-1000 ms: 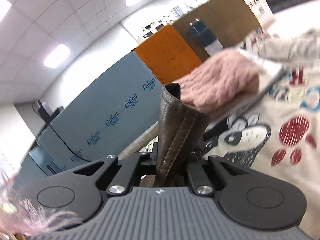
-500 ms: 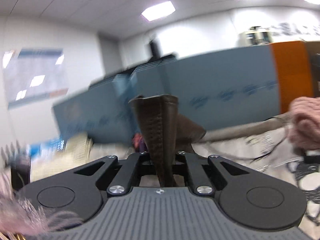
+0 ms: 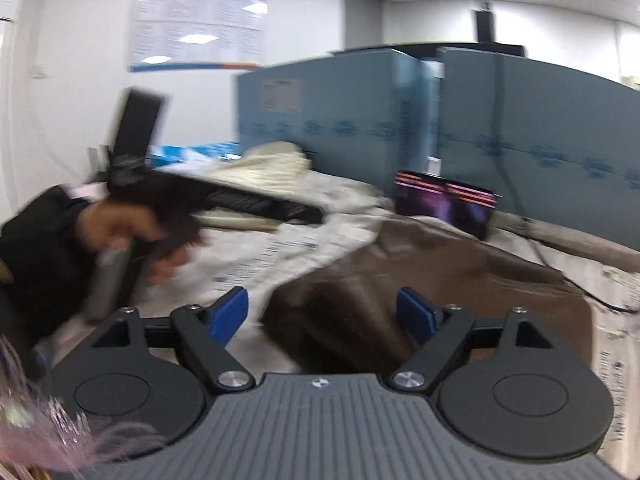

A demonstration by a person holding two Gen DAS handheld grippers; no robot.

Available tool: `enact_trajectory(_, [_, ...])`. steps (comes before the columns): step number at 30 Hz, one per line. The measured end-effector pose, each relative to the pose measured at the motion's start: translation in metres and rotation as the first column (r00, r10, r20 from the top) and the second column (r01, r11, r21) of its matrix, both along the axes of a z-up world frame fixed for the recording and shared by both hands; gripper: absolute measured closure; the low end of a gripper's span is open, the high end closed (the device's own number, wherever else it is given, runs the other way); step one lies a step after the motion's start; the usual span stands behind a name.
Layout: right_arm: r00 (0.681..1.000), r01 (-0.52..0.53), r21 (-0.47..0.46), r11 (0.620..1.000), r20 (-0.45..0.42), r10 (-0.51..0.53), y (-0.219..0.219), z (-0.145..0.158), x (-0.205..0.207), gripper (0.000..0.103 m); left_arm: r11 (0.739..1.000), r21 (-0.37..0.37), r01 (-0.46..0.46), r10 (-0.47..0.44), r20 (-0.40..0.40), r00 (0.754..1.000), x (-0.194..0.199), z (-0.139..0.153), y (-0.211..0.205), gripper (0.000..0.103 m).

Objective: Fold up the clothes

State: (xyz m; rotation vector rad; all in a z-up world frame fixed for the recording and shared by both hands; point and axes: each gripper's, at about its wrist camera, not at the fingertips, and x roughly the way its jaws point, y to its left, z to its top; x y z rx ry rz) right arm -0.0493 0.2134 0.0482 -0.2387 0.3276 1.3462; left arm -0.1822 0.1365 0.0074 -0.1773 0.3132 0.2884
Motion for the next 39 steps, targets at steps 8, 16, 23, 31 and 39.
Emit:
enact_trajectory(8, [0.997,-0.042,-0.041,0.998,-0.070,0.039,0.007,-0.012,-0.001,0.017,0.956,0.180,0.230,-0.210,-0.123,0.970,0.053,-0.007,-0.048,0.000])
enact_trajectory(16, [0.995,-0.019,0.007,1.000,-0.096,0.019,-0.042,0.000,0.024,0.017,0.946,0.227,0.231,-0.168,-0.265,0.949,0.078,-0.038,-0.048,0.000])
enact_trajectory(23, [0.895,0.350,0.088,0.933,-0.325,-0.305,-0.088,0.004,0.089,0.017,0.944,-0.282,0.170,-0.207,-0.107,0.972,0.052,-0.013,0.014,0.000])
enact_trajectory(31, [0.728,0.431,-0.023,0.902,-0.581,-0.363,-0.089,-0.022,0.143,0.017,0.813,-0.575,0.096,-0.229,-0.163,0.960,0.051,-0.036,0.045,0.000])
enact_trajectory(39, [0.653,0.424,-0.073,0.903,-0.666,-0.361,-0.075,-0.039,0.155,0.018,0.771,-0.615,0.168,-0.314,-0.137,0.939,0.064,-0.044,0.040,0.000])
